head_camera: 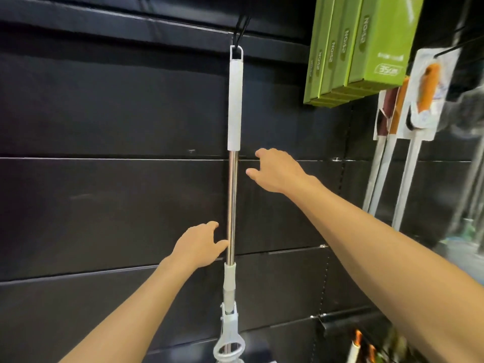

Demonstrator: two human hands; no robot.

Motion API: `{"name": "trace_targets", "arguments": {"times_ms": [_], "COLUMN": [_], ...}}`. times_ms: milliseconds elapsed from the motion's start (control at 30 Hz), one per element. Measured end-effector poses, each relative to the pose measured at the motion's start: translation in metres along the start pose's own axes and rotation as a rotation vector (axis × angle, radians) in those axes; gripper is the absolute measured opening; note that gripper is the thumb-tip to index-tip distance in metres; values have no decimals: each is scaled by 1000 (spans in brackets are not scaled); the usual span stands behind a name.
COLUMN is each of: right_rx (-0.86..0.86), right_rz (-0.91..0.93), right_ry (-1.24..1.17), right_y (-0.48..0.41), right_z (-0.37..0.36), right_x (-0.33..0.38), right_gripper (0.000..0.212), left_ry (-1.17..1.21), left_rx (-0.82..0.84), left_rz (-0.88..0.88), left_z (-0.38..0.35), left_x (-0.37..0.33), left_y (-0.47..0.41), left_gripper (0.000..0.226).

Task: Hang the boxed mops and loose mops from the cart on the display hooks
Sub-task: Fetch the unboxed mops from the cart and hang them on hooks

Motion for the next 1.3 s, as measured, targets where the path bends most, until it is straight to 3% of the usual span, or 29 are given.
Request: {"name": "trace_targets", "arguments": {"times_ms": [167, 467, 867, 967, 1300], "right_rx": [122, 192, 170, 154, 148], "right_rz": [-95, -268, -600, -709, -1076], "right_ry": [250, 404, 527, 538, 626], "right_y": [70, 226, 509, 595, 843], "right_z": [-15, 21, 170, 214, 337], "right_x": [-29, -117, -239, -266, -313], "right_gripper": [59, 57, 65, 57, 54], "left_ry": [-167, -285, -269, -246, -160], "left_rx": [-72, -117, -78, -58, 58], "left_rz": [-17, -267, -654, -758, -1098], "left_z": [24, 3, -50, -68, -127], "left_x": [-34, -166, -396, -455, -629], "left_y": [35, 111, 324, 392, 592], "left_gripper": [58, 55, 58, 56, 58]}}
Point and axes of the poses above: each hand's wrist, its own y-axis away from the middle knuckle, its own z-axis out of the back of the hand, x = y × z, the point moved 9 cm from there along -y, towards the middle knuckle, and after that the axes turned 3 degrees about z, right-handed, at the moved point
